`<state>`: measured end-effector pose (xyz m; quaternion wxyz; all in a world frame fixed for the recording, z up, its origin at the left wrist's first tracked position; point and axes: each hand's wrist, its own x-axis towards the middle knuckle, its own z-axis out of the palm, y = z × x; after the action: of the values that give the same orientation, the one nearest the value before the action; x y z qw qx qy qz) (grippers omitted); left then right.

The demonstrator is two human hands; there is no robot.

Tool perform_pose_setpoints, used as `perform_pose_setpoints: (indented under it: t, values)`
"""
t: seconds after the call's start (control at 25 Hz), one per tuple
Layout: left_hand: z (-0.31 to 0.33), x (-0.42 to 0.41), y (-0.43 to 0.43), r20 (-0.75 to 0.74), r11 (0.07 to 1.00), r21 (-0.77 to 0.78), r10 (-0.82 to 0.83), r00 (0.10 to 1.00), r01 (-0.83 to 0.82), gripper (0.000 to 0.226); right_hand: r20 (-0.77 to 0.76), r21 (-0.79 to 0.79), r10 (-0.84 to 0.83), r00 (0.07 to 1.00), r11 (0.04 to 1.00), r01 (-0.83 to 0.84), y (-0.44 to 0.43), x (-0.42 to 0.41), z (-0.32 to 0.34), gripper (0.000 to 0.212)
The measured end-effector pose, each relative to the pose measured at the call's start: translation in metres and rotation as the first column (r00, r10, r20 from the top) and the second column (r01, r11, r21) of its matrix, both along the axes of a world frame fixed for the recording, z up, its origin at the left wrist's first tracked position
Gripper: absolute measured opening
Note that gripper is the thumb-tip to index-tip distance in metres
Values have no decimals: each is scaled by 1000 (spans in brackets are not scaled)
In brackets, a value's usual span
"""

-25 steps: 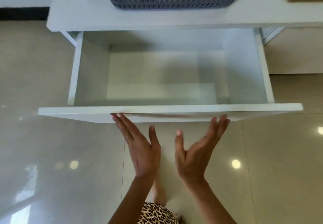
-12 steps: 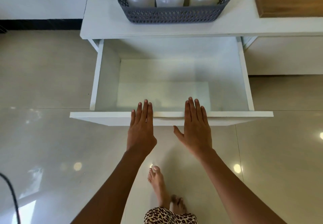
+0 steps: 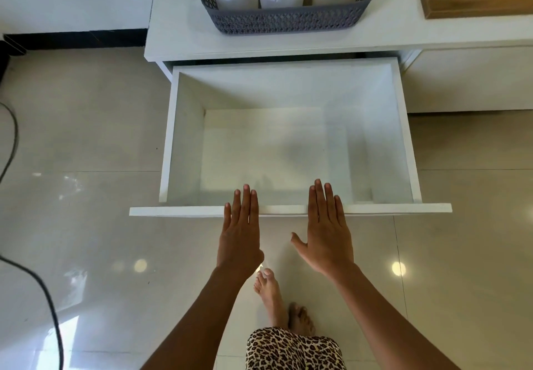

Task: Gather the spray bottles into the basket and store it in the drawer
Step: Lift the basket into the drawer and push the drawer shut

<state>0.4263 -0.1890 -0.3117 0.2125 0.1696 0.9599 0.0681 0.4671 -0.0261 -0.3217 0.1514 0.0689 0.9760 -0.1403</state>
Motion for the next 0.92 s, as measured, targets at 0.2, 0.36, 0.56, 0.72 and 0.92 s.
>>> perform_pose_setpoints:
  t: [0.2,0.36,0.56,0.72,0.92]
  values:
    - [6,12,-2,63,999,-36,-9,998,12,104,43,-31,-15,999,999,16,-5,12,5,104]
    - [13,8,-2,111,999,-34,-16,994,20,100,74,-47,-19,997,999,22,-5,10,11,104]
    - [27,2,-2,213,998,-47,-22,977,33,97,172,-46,4,985,999,4,-3,7,21,103]
    - [43,-16,-1,301,994,-77,-51,952,78,87,210,-125,7,978,992,20,0,-8,33,92]
    - [67,-63,-4,188,999,33,-17,982,11,77,35,-178,-99,995,979,103,6,-59,59,76]
